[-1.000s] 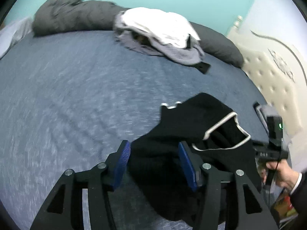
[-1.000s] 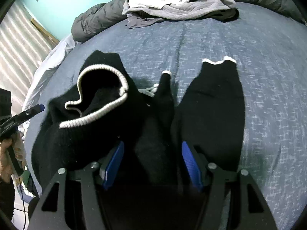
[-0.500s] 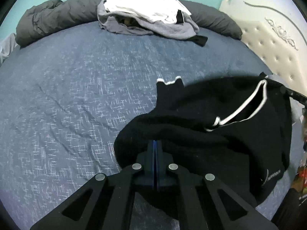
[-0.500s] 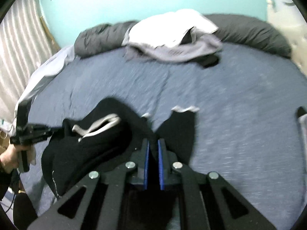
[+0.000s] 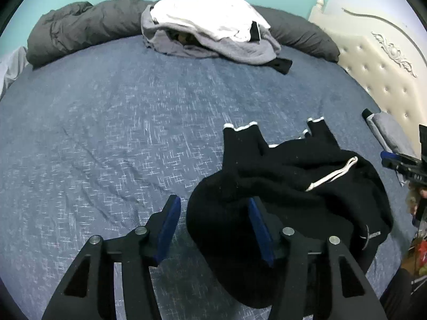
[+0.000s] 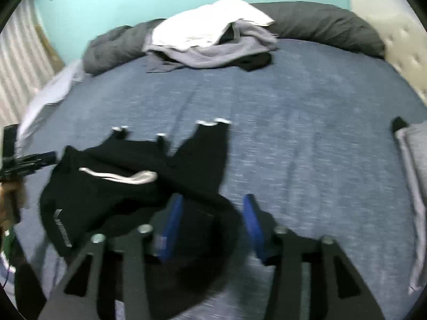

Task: Fold clothes
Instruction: 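Grasp the sweatshirt hem with the left gripper while the right gripper holds the collar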

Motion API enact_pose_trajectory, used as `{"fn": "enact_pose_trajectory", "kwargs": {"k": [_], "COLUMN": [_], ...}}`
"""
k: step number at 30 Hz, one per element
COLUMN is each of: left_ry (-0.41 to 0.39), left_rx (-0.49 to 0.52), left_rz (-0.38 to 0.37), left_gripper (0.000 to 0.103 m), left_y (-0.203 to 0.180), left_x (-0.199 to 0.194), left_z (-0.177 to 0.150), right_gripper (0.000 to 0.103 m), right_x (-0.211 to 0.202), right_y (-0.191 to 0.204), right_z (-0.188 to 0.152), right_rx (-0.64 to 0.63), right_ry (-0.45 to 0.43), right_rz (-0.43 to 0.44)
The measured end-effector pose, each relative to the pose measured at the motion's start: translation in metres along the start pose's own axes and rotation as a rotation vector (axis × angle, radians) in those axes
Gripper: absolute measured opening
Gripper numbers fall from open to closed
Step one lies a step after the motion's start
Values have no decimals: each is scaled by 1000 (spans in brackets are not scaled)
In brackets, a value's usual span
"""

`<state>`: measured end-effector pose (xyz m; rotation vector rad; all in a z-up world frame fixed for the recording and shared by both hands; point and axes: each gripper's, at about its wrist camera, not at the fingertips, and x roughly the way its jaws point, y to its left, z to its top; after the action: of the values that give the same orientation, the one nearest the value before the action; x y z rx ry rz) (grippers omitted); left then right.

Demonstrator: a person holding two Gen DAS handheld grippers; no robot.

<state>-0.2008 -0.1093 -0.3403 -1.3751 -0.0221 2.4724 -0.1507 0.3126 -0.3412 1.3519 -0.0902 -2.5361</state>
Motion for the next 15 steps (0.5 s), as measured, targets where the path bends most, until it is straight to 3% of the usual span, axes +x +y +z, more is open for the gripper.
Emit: {"fn": "enact_pose_trajectory", "kwargs": {"k": [6,12,15], "left_ry": [16,30,31], "left_rx": [41,81,101], "left_rz": [-21,-39,-41], "left_gripper": [58,58,41], "left_y": [-8,-15,-17], "left_x": [15,27,30], "left_z": [-4,-8,-9], "right_gripper": [58,61,61], "right_x": [29,70,83], "right_y": [27,51,55], "right_z": [-3,2,7], "right_rx": [-130,-181,-184], "right_ry": [54,109,114], "right_rz": [115,111,118]}}
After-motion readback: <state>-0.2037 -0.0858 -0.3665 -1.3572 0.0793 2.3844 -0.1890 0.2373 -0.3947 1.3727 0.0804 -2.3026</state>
